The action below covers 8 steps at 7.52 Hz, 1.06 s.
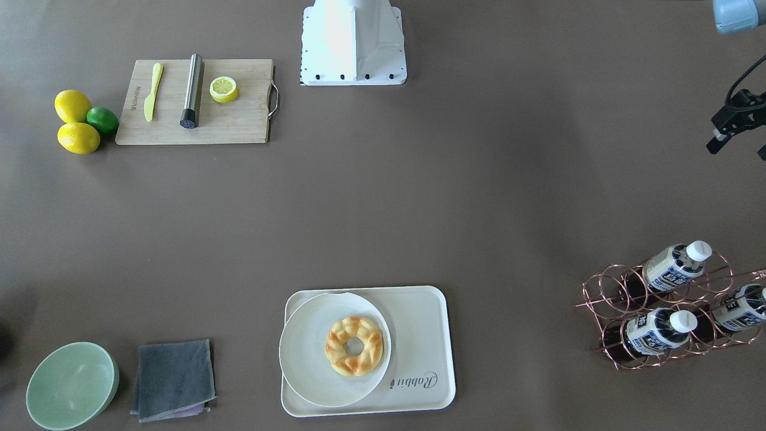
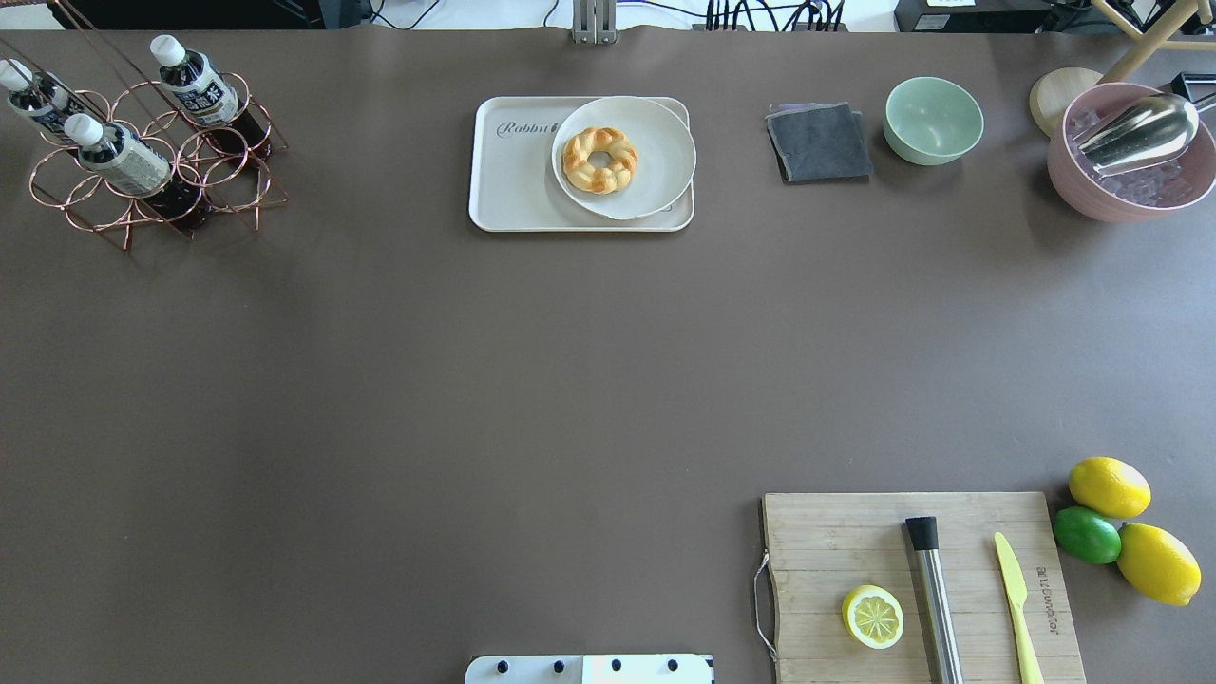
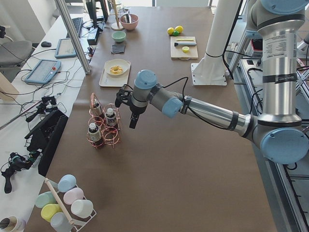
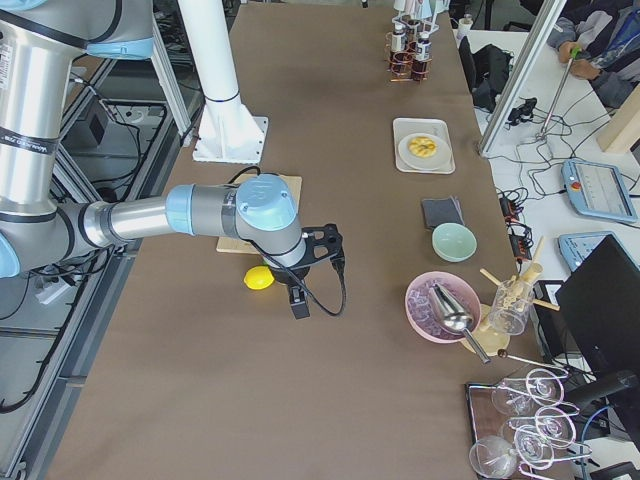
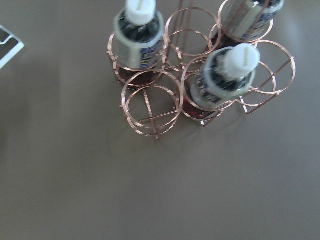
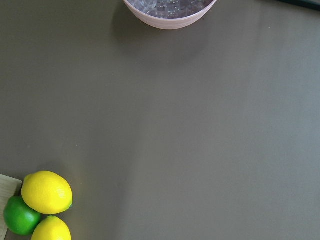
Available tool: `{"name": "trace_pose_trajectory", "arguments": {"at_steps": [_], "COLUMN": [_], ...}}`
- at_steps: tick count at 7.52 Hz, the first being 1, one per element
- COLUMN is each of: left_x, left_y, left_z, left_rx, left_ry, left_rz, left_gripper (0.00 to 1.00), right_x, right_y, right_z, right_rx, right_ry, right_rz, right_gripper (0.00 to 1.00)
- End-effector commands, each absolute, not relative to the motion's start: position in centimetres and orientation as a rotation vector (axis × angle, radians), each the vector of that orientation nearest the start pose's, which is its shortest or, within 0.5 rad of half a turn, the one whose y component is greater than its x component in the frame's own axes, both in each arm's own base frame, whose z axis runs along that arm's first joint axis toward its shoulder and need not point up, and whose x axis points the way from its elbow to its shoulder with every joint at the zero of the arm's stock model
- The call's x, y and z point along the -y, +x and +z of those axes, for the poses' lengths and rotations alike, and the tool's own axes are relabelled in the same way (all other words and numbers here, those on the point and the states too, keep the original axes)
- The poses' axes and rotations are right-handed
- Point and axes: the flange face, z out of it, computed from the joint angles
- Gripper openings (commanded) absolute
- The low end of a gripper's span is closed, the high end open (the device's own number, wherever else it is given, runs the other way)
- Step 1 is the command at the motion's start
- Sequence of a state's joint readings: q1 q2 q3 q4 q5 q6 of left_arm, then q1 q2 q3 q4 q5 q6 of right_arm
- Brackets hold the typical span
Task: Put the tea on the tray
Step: 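Reach the left gripper into the copper rack and grasp a tea bottle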
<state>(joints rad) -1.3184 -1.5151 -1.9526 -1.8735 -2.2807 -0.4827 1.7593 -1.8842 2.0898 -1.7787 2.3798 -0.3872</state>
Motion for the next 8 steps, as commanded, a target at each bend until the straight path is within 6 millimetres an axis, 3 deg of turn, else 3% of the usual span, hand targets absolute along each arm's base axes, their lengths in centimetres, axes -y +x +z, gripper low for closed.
{"name": "trace_pose_trajectory", "arguments": {"at_steps": [1,4,6,8], "left_x": [51.0,52.7,53.6,54.5], "left_y": [12.9,12.3,12.4,14.9], "left_z": [40.6,41.5,43.3,41.3], "left_rx": [-0.831,-0.689,-0.657,-0.716], "left_ry": [0.353,0.427,0.415,0.4], "left_rz": [-0.037,-0.146,-0.182,-0.254], "left_gripper": [0.95,0.93,0.93,0.93], "right_x": [34.0,34.3,34.6,34.9], "right_y": [12.6,12.2,12.0,12.1], "right_z": [54.9,54.8,54.5,54.3], "right_rx": [0.789,0.785,0.785,0.777], "right_ry": [0.247,0.251,0.253,0.258], "right_rz": [-0.162,-0.169,-0.178,-0.181], "right_gripper": [1.0,1.0,1.0,1.0]}}
